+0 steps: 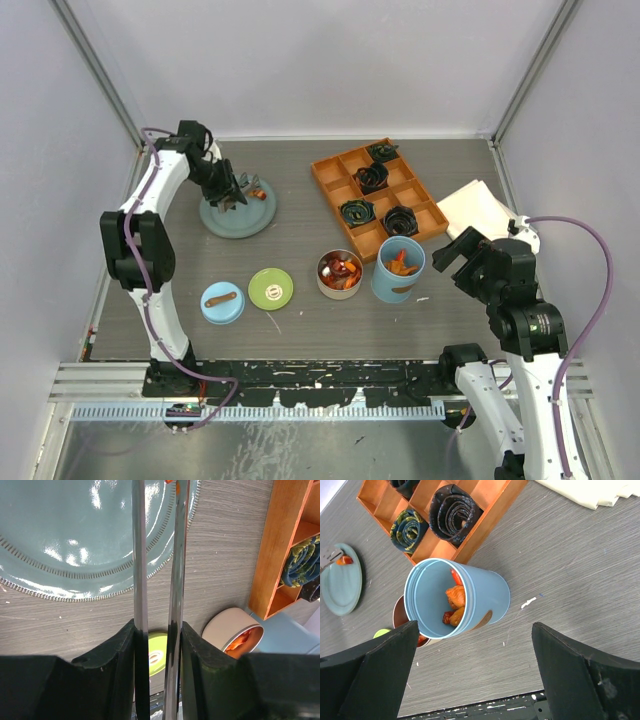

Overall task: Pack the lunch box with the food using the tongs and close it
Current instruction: Pick up the fake food from the plate.

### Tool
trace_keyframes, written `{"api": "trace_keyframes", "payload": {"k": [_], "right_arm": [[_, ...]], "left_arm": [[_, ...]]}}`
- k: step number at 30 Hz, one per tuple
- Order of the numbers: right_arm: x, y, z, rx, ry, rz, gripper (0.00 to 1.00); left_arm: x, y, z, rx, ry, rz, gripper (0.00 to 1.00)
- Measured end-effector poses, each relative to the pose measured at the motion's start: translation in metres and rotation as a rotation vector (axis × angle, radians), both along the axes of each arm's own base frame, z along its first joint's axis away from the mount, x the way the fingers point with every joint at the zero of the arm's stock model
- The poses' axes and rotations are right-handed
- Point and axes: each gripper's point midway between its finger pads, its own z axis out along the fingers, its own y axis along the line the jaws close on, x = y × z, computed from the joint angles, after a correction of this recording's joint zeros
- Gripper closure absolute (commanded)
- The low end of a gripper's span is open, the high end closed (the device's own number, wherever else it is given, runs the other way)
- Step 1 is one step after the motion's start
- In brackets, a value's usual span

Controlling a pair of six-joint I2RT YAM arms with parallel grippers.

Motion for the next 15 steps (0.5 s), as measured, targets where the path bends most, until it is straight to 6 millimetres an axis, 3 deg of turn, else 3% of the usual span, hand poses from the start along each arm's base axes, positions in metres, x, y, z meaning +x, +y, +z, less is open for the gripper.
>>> {"api": "trace_keyframes", "payload": {"k": [11, 15], "right_arm": [[0.000, 0.000, 0.000, 0.000, 0.000, 0.000, 0.00], [0.000, 0.000, 0.000, 0.001, -0.001, 0.000, 0.00]], "left_arm": [[-0.005, 0.000, 0.001, -0.001, 0.009, -0.003, 0.73], [-0.016, 0.001, 0.012, -0.002, -0.005, -0.003, 0.73]]}}
